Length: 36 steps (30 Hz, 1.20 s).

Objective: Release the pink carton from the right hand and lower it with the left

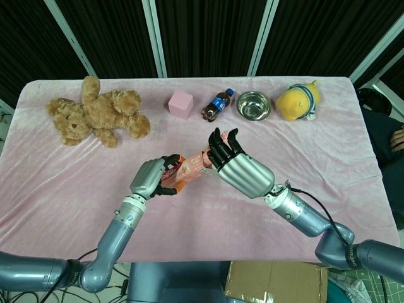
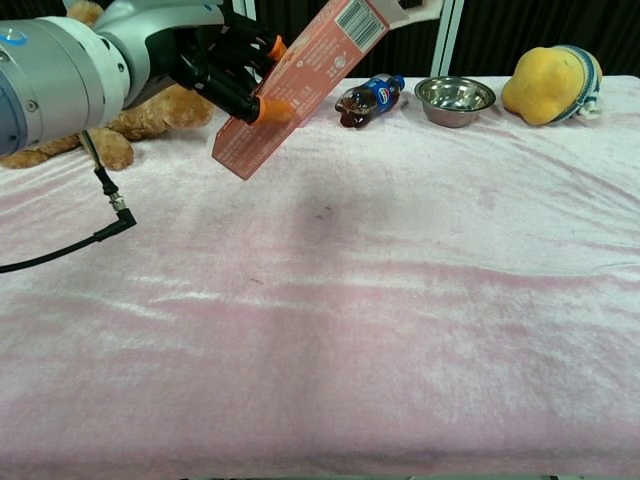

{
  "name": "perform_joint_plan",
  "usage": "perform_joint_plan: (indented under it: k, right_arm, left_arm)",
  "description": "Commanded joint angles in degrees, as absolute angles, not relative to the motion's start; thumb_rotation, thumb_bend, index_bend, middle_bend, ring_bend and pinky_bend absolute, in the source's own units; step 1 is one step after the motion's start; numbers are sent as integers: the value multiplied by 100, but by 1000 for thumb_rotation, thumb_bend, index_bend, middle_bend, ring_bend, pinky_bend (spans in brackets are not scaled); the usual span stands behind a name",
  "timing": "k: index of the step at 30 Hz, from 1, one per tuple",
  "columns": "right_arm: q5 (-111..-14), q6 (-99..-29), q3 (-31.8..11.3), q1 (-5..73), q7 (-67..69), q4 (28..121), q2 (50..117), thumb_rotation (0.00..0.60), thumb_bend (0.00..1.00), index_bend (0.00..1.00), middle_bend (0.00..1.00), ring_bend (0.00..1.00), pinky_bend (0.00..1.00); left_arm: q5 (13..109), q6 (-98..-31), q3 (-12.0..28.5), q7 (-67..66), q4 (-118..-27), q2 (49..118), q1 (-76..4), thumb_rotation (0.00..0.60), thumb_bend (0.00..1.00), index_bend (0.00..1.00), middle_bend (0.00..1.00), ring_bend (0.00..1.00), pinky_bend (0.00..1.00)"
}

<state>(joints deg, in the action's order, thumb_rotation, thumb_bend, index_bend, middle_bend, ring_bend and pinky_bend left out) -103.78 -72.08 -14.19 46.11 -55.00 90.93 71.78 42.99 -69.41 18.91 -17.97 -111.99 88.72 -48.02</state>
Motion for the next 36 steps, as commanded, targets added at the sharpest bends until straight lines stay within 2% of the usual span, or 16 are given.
perform_joint_plan:
  k: [1,17,28,32,36]
  right_arm:
    - [-10395,-7252,-1424,4592,-5457,9066,7182,600,287,238,176,124,332]
    - [-10056,-7369,-1605,4424,-5503,9015,7148,600,274,204,155,107,308]
    - [-9647,-7438,-1822,4332,-5660,9076,7108,600,274,199,152,104,308]
    - [-9458,-7476,-1897,4311,-5629,9117,7154,600,275,198,151,103,308]
    - [-9389,-7473,-1899,4314,-5643,9146,7181,600,274,199,151,103,307]
  left_arm:
    - [4347,-6982,1910,-1774,-11156,8933,-4804,600,469,418,358,298,415]
    - [5302,-7318,1842,-1330,-10842,9164,-4567,600,469,418,358,298,416]
    - [6594,-7747,1726,-177,-10424,9218,-4109,600,469,418,358,298,417]
    - [7444,-8177,1610,542,-9914,9423,-3908,600,466,414,358,298,417]
    - [7778,-8328,1586,874,-9616,9575,-3838,600,462,409,357,298,417]
